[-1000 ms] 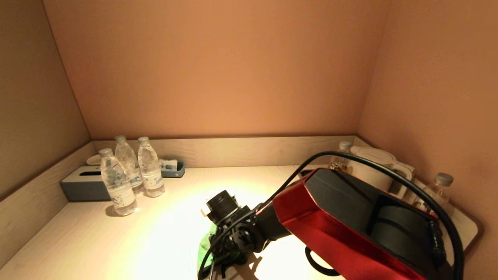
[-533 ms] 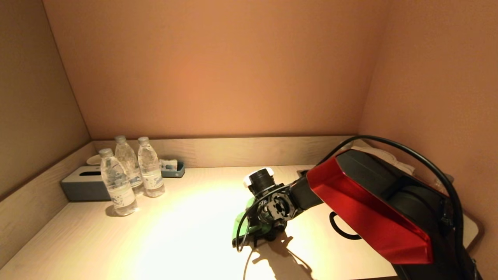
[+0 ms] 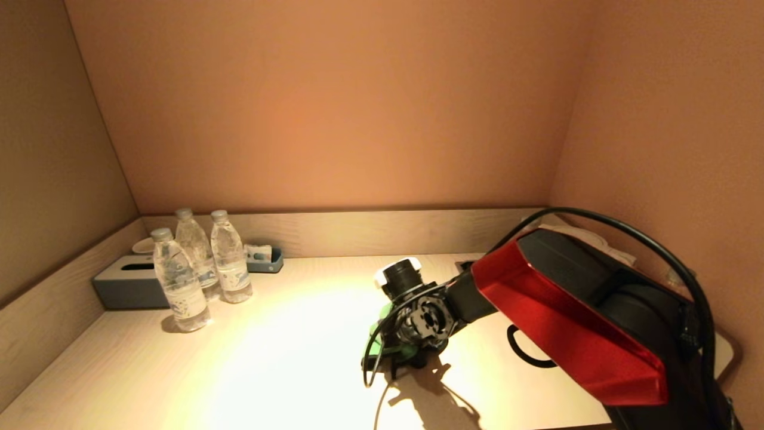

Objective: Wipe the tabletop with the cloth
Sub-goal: Sweep the stains on the table

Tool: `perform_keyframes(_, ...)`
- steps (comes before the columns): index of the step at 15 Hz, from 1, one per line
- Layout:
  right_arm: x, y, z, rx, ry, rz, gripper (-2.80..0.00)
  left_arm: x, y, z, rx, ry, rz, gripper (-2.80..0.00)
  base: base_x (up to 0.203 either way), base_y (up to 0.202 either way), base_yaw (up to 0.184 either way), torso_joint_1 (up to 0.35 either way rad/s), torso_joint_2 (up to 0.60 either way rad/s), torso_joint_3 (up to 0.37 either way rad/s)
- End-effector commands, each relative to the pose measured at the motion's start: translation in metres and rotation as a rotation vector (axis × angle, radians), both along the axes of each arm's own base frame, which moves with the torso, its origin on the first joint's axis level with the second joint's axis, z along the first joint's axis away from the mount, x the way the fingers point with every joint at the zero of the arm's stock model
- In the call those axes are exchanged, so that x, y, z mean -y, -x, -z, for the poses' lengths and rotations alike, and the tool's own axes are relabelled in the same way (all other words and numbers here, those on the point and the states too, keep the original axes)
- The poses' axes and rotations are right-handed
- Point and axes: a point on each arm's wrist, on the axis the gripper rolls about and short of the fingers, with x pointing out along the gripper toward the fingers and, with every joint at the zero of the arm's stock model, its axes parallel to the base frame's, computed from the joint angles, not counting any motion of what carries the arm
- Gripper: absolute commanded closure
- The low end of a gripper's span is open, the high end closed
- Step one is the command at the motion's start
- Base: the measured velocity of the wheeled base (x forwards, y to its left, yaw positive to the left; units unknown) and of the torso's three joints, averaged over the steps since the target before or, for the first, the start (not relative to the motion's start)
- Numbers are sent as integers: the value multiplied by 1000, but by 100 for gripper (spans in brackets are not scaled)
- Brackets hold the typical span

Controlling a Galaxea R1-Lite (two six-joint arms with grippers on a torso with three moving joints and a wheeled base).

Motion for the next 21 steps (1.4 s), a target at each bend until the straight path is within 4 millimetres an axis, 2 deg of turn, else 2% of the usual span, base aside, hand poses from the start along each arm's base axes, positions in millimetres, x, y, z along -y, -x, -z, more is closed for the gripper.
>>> perform_keyframes(1,-26,20,-1,-4,-6,-65,0,0,0,0,0,1,-1,0,0,0,0,0,0,0)
perform_keyframes(3,-56,46,2,-13,-8,-143,0,0,0,0,0,-1,1,0,0,0,0,0,0,0)
perform_keyframes(5,-77,69,0,-12,-12,-209,0,0,0,0,0,-1,-1,0,0,0,0,0,0,0)
perform_keyframes(9,-94,97,-12,-3,-28,-274,0,0,0,0,0,-1,-1,0,0,0,0,0,0,0)
perform_keyframes(10,-94,99,-9,-9,-20,-277,0,0,0,0,0,-1,-1,0,0,0,0,0,0,0)
perform_keyframes(11,-93,98,-8,-11,-18,-274,0,0,0,0,0,-1,-1,0,0,0,0,0,0,0)
perform_keyframes(13,-79,80,-3,-14,-6,-216,0,0,0,0,0,1,1,0,0,0,0,0,0,0)
perform_keyframes(17,-75,76,-2,-14,-3,-202,0,0,0,0,0,-1,-1,0,0,0,0,0,0,0)
perform_keyframes(18,-61,62,-1,-15,0,-156,0,0,0,0,0,0,0,0,0,0,0,0,0,0)
perform_keyframes(19,-34,37,0,-17,4,-70,0,0,0,0,0,1,-1,0,0,0,0,0,0,0)
perform_keyframes(21,-3,15,2,-17,13,23,0,0,0,0,0,-1,0,0,0,0,0,0,0,0)
